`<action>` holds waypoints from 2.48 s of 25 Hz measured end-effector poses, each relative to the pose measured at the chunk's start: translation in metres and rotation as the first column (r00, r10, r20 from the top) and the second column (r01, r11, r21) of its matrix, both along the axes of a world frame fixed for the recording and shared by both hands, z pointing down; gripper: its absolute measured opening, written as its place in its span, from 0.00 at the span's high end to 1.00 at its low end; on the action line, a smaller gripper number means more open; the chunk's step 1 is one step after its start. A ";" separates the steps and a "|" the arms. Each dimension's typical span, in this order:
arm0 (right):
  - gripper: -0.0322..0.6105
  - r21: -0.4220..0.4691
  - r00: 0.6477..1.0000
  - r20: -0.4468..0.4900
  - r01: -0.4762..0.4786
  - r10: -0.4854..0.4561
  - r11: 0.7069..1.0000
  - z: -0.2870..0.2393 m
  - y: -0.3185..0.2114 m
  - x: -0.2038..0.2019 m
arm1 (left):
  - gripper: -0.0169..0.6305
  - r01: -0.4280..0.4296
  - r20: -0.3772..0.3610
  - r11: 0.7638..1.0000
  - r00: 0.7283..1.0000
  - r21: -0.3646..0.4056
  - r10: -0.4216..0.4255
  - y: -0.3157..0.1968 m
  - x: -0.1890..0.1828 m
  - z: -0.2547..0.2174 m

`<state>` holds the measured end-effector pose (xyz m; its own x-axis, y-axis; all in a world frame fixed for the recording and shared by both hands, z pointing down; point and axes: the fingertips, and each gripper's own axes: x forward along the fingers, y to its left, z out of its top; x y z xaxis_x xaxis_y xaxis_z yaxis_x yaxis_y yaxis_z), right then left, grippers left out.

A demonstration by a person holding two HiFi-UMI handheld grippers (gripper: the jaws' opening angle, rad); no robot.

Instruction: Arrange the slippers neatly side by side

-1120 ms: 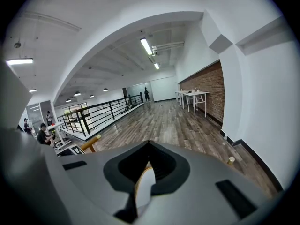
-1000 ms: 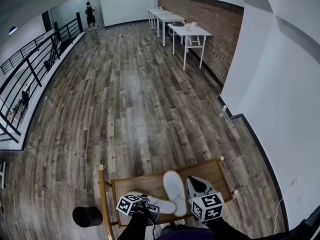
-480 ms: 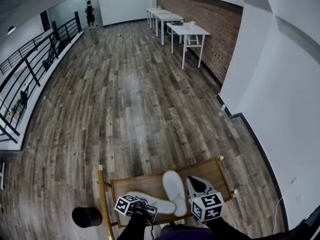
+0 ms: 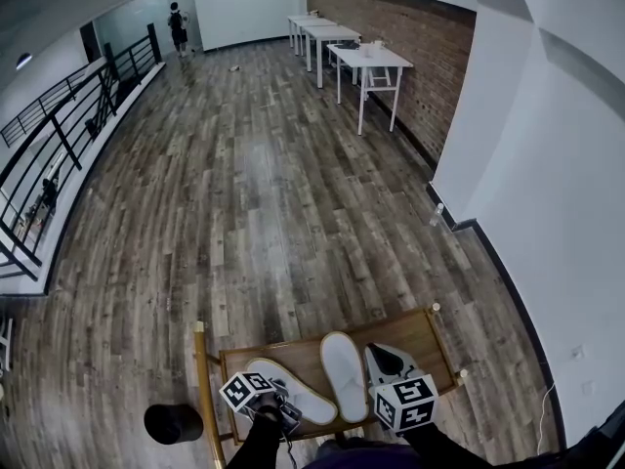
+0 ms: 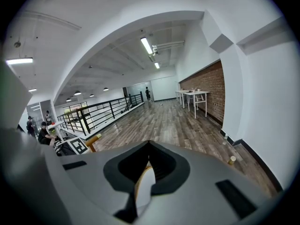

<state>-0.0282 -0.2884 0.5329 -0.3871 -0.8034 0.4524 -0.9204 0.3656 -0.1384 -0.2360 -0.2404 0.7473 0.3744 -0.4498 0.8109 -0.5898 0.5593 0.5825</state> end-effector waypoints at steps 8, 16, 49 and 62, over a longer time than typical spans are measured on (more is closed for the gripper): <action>0.95 0.001 1.000 0.000 -0.004 0.004 1.000 0.001 0.003 -0.001 | 0.95 -0.276 0.075 0.961 0.959 0.025 0.273 -0.019 0.007 -0.013; 0.95 0.001 0.999 -0.006 -0.035 0.035 0.999 -0.001 0.004 0.012 | 0.95 -0.510 0.144 0.860 0.851 -0.002 0.505 -0.027 0.049 -0.010; 0.95 -0.026 0.997 -0.016 -0.080 0.079 0.996 0.004 -0.007 0.027 | 0.95 -0.660 0.150 0.746 0.732 -0.084 0.664 -0.029 0.084 0.018; 0.95 -0.020 0.999 0.005 -0.048 0.048 0.999 0.005 -0.008 0.012 | 0.88 -0.569 0.002 0.822 0.822 -0.034 0.569 -0.026 0.090 0.010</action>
<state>-0.0161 -0.2961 0.5380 -0.3509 -0.8119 0.4665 -0.9360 0.3182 -0.1502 -0.1463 -0.2666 0.7573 0.5464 -0.1348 0.8266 -0.8154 0.1396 0.5618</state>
